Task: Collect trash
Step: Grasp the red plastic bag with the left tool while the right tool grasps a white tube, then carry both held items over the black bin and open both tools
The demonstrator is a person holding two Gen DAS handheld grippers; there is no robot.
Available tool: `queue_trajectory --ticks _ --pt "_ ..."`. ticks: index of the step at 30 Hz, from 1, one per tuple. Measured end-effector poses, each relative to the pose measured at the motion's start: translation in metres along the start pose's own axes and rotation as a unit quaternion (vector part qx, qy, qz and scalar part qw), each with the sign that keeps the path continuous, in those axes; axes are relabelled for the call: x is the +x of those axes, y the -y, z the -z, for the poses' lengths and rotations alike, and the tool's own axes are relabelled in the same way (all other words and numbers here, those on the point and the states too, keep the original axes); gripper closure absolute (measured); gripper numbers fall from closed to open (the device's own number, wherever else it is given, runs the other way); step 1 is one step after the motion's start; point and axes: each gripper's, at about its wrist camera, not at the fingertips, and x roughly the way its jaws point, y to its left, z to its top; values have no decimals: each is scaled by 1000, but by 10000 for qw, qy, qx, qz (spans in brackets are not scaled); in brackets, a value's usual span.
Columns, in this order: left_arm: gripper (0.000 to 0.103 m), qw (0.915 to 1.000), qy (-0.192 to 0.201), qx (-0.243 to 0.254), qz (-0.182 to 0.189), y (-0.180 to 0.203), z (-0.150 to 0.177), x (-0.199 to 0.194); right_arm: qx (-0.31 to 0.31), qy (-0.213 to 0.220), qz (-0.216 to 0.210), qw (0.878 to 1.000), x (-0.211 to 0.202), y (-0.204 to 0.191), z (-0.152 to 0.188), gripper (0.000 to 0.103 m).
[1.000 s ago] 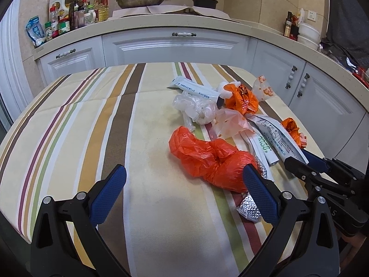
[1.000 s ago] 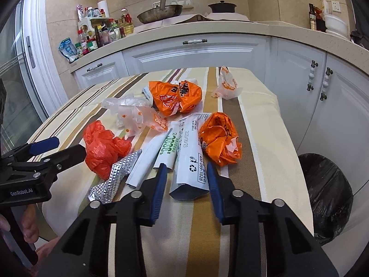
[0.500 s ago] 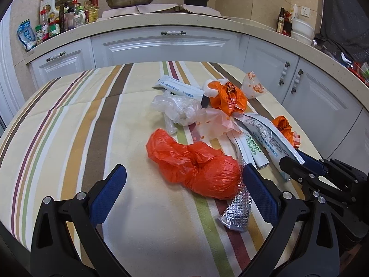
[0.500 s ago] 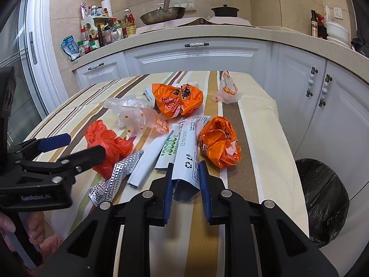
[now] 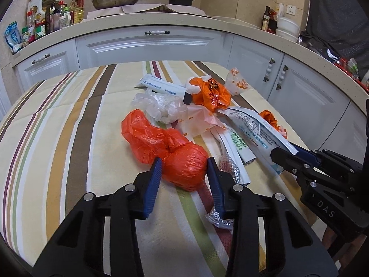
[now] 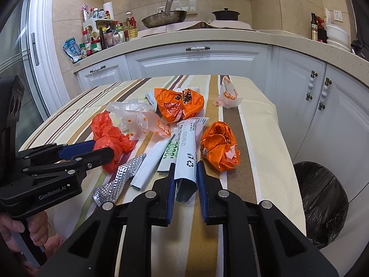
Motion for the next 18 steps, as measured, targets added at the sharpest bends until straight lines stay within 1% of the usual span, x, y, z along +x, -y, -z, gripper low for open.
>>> queue_trajectory --ticks 3,9,18 --pt "66 10000 16 -10 -6 -1 1 -1 -17 24 -7 10000 -2 -1 -1 86" --pt "68 9999 89 -32 -144 -7 3 -8 -22 135 3 9999 -8 -1 -2 88" --pt "68 9992 282 -136 -258 -18 -2 -29 -48 249 -15 9997 -18 -3 -3 89"
